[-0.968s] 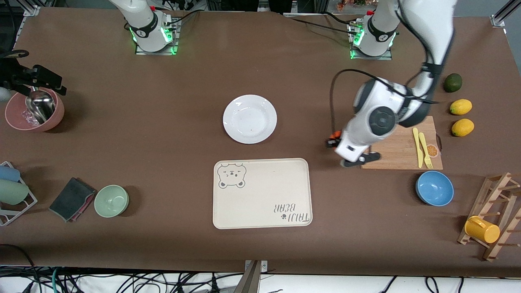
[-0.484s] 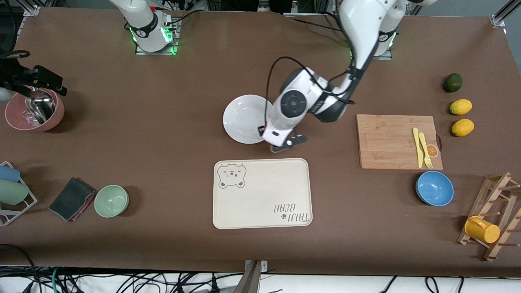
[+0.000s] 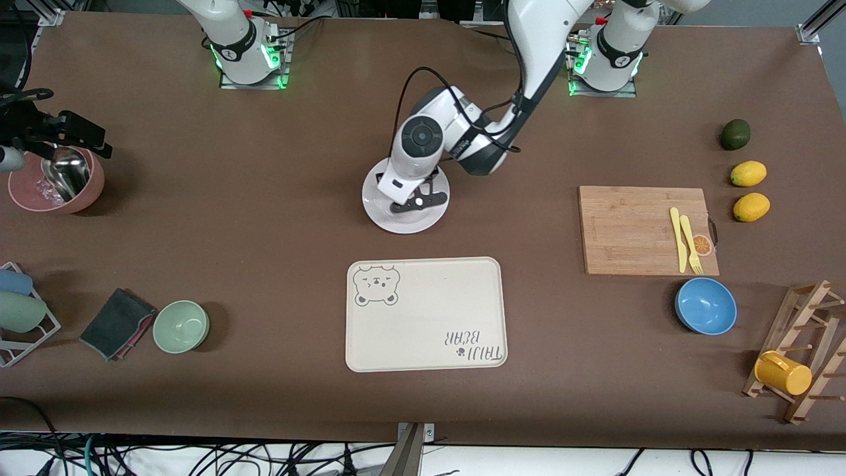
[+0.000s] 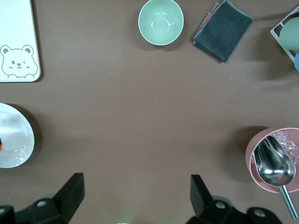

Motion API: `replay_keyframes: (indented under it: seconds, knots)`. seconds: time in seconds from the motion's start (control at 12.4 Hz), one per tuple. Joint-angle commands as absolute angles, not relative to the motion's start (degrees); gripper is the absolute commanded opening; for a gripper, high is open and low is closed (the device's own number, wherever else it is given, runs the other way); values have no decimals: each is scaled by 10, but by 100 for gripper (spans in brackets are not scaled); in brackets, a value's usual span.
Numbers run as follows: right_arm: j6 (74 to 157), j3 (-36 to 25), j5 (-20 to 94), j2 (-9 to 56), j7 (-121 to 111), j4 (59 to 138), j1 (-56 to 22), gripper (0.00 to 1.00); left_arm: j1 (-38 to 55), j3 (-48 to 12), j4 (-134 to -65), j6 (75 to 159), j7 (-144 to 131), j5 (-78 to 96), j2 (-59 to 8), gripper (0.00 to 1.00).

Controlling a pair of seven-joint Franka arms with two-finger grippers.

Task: Place orange and plate with both arms
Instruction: 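Carry the orange with the left gripper onto the white plate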

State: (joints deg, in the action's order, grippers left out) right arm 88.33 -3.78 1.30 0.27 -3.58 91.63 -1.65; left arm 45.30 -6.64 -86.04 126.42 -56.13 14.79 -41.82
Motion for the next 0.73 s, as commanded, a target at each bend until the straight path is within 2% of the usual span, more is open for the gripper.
replay_keyframes:
  seconds: [0.0,0.08,0.24,0.32,0.4,0.48,0.65]
  knots:
    - [882,-39,15,-3,-46,918,-17,100,470,-57,-838,1274,-562,160,-448,13]
    - [883,-39,15,-3,-46,918,-17,100,470,-57,-837,1274,-561,160,-453,14]
    - [883,-39,15,-4,-45,918,-17,100,470,-57,-837,1278,-561,158,-461,26]
    - [886,-39,16,-3,-44,918,-17,100,470,-56,-837,1278,-560,157,-464,40]
    - [888,-38,16,-2,-43,918,-17,100,470,-55,-837,1278,-554,157,-470,88]
    - [889,-37,16,-2,-41,918,-17,100,470,-54,-837,1278,-554,153,-471,100]
    - [889,-38,32,-2,-40,919,-17,100,469,-52,-837,1275,-557,132,-467,100]
